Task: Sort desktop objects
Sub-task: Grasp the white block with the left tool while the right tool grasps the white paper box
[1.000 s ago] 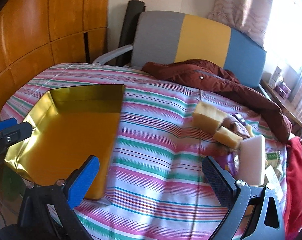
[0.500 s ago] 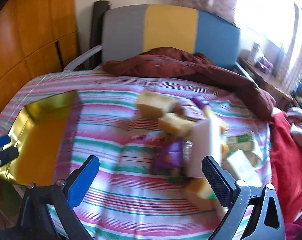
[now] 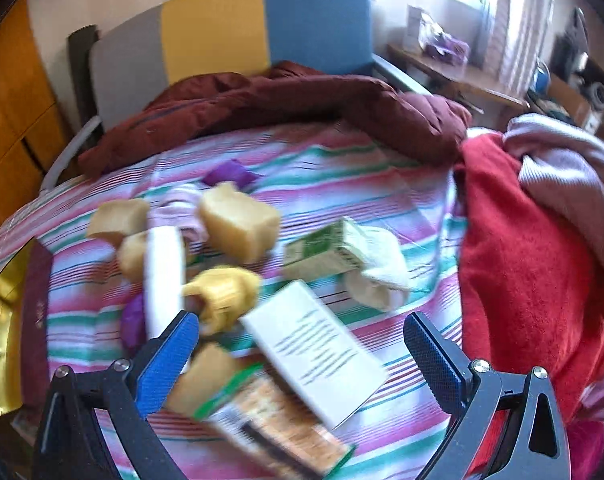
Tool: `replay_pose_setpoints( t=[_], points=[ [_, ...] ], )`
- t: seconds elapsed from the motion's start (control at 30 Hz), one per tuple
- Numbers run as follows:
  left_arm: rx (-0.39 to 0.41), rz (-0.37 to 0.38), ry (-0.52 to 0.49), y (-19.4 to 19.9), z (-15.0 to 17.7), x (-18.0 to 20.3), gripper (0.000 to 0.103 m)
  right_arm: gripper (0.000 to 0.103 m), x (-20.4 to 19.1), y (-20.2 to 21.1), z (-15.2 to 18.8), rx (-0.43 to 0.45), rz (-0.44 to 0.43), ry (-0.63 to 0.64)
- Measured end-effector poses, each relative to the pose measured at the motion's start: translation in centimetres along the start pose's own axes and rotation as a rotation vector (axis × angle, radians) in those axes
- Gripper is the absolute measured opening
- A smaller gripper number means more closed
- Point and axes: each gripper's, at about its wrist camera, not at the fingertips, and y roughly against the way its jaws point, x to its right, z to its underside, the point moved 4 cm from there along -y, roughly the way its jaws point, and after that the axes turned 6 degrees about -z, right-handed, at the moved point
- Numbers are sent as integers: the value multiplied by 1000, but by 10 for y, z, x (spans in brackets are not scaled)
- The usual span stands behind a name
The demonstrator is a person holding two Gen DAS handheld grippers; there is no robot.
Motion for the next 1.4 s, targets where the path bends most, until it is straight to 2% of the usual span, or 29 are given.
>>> replay_pose_setpoints(
  t=[0.23, 0.33, 0.57, 0.63, 0.7, 0.77, 1.0, 1.3, 1.37, 1.4],
  points=[
    [-71, 96, -6, -25, -11, 35, 87, 100, 1, -28, 18, -51, -84, 57],
    [-101, 124, 10, -39, -18, 49, 87, 96, 3, -41, 22, -85, -39, 84],
    [-158, 265, -14, -71, -33, 95, 84, 75, 0, -50, 24, -121, -52, 109],
    [-176, 308, -21, -81, -35, 108, 84, 70, -2, -52, 25, -128, -23, 137],
    [-180, 321, -31, -91, -40, 119, 84, 59, -2, -52, 26, -132, -18, 145],
    [-183, 335, -31, -100, -44, 127, 84, 54, -1, -52, 26, -133, -12, 138],
    [-231, 347, -15, -142, -50, 139, 84, 51, 7, -51, 25, -130, -7, 100],
    [-287, 370, 8, -179, -46, 146, 83, 51, 3, -48, 22, -115, -6, 118],
    [-294, 373, 14, -185, -46, 147, 80, 51, 3, -48, 21, -110, -6, 120],
    [-293, 374, 15, -186, -45, 148, 74, 51, 3, -48, 20, -109, -3, 122]
  ],
)
